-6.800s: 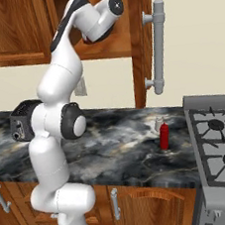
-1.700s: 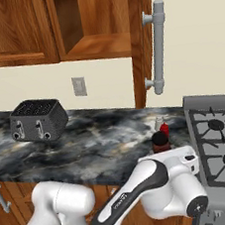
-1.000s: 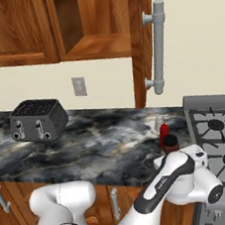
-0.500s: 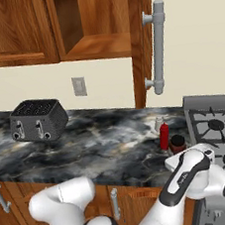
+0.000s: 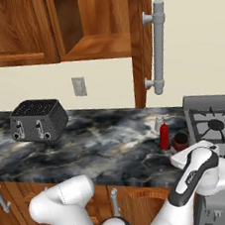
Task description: Collect the paprika, ketchup, and shaker from the cabinet and place them next to the stove.
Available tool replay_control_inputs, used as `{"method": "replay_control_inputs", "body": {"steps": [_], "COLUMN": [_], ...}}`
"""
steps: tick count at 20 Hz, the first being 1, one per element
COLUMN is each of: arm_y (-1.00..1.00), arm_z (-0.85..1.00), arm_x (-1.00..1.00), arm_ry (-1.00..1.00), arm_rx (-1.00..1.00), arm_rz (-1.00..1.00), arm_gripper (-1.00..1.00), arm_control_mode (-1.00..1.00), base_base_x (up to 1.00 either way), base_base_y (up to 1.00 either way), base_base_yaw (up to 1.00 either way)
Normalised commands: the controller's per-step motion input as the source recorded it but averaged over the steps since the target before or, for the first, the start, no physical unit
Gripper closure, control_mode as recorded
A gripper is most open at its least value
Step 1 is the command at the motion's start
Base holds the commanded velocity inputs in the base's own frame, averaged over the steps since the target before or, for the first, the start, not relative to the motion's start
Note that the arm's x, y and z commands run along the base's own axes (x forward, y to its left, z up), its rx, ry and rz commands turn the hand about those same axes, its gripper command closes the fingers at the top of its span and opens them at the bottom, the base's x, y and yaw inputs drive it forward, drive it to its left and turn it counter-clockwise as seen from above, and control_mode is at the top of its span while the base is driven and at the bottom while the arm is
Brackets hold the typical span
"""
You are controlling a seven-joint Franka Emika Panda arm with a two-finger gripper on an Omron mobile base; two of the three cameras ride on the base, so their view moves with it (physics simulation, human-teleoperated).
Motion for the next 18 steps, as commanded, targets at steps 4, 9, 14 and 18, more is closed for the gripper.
{"method": "replay_control_inputs", "body": {"steps": [4,9,14,18], "arm_y": [0.05,0.03,0.00,-0.07], "arm_z": [0.04,0.21,0.35,0.55], "arm_x": [-0.08,0.00,-0.03,-0.22], "arm_ry": [0.00,0.01,0.00,0.00], "arm_rx": [0.00,-0.01,-0.01,-0.02], "arm_rz": [0.00,0.00,0.00,0.00], "arm_gripper": [-1.00,-1.00,-1.00,-1.00], "arm_control_mode": [-1.00,-1.00,-1.00,-1.00], "base_base_x": [0.00,0.00,0.00,0.00], "base_base_y": [0.00,0.00,0.00,0.00], "base_base_yaw": [0.00,0.00,0.00,0.00]}}
